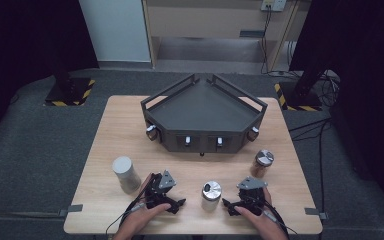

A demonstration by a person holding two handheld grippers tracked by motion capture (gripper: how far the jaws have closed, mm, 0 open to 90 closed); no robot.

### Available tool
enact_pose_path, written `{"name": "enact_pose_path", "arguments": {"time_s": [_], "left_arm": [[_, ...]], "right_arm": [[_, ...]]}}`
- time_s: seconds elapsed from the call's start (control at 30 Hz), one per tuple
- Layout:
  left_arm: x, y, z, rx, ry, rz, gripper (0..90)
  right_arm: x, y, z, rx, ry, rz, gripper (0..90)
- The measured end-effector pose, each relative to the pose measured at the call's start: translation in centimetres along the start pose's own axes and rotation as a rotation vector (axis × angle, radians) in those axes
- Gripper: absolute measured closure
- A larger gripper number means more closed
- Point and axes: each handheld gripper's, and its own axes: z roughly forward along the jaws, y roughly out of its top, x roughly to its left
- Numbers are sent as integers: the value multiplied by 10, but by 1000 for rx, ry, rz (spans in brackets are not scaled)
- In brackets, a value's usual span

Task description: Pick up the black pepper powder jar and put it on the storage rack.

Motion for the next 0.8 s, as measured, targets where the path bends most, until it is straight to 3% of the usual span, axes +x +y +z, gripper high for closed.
{"name": "enact_pose_path", "arguments": {"time_s": [0.67, 0.8], "left_arm": [[4, -2, -2, -13, -16, -15, 11], [0, 0, -6, -15, -12, 3, 15]], "right_arm": [[1, 0, 0, 0, -3, 6, 7], [1, 0, 0, 0, -3, 6, 8]]}}
